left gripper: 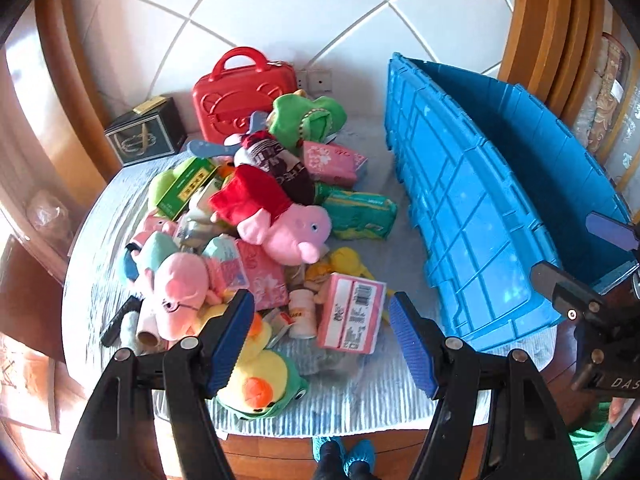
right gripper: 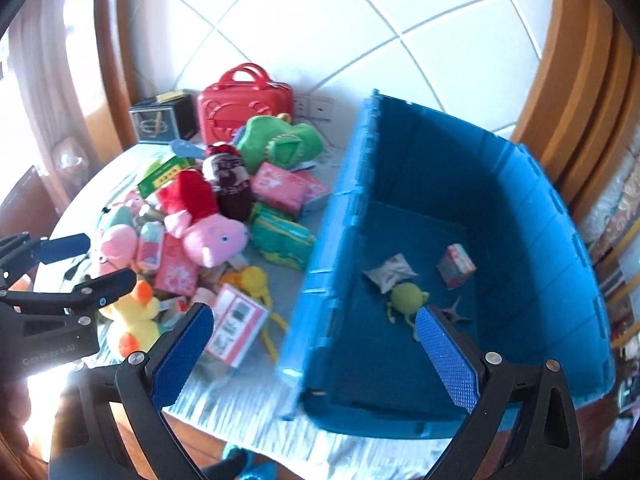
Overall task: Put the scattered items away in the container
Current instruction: 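Raise both grippers out of the bin and back toward the table, then move both grippers toward the yellow duck plush in the heap, then close both grippers together on the yellow duck plush in green hood, then lift the duck plush with both grippers and carry it over the blue bin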
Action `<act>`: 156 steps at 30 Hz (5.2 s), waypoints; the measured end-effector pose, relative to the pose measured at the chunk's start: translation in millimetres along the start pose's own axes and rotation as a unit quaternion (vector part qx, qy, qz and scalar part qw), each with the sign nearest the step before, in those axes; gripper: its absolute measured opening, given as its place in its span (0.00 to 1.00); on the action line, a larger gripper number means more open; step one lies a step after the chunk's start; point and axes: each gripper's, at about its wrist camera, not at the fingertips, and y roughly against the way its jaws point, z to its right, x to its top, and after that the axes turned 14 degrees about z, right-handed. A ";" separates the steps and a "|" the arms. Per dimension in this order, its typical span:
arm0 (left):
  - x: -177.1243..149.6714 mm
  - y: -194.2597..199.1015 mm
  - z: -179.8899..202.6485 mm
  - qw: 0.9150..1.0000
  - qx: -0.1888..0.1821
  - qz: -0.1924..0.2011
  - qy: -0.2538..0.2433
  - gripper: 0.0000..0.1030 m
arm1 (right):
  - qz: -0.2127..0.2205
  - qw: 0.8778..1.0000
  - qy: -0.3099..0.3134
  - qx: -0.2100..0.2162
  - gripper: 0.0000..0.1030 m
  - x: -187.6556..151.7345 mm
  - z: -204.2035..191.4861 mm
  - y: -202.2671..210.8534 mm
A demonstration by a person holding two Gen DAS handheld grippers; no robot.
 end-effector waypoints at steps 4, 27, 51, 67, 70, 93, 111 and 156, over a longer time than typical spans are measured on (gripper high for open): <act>-20.1 2.8 -41.1 0.999 0.017 -0.014 0.024 0.67 | -0.005 0.999 0.020 0.037 1.00 -3.2 -43.5 -7.6; -158.7 -60.3 -184.7 0.999 -0.010 -0.039 0.009 0.67 | -0.131 0.984 -0.062 0.107 1.00 -127.4 -196.5 -94.8; -149.4 -125.8 -168.0 0.992 -0.061 -0.027 -0.109 0.67 | -0.199 0.976 -0.068 0.050 0.96 -211.8 -273.7 -164.0; -203.0 -107.8 -128.0 0.993 -0.084 -0.057 -0.056 0.67 | -0.153 0.988 -0.003 0.036 0.91 -194.4 -131.7 -158.7; -208.3 -118.2 -121.9 0.993 -0.049 -0.079 -0.075 0.67 | -0.166 0.983 0.010 0.082 0.76 -209.1 -138.8 -154.8; -241.3 -125.2 -44.3 0.979 -0.145 -0.133 -0.061 0.65 | -0.170 0.981 0.005 0.094 0.68 -238.7 -80.2 -130.8; -215.9 -123.8 -67.0 0.993 -0.065 -0.101 0.015 0.68 | -0.147 0.969 0.035 0.197 0.82 -198.8 -123.4 -165.3; -100.3 -23.9 -85.8 0.986 -0.071 0.139 -0.061 0.66 | 0.029 0.945 0.066 0.319 0.77 -85.5 -148.7 -55.3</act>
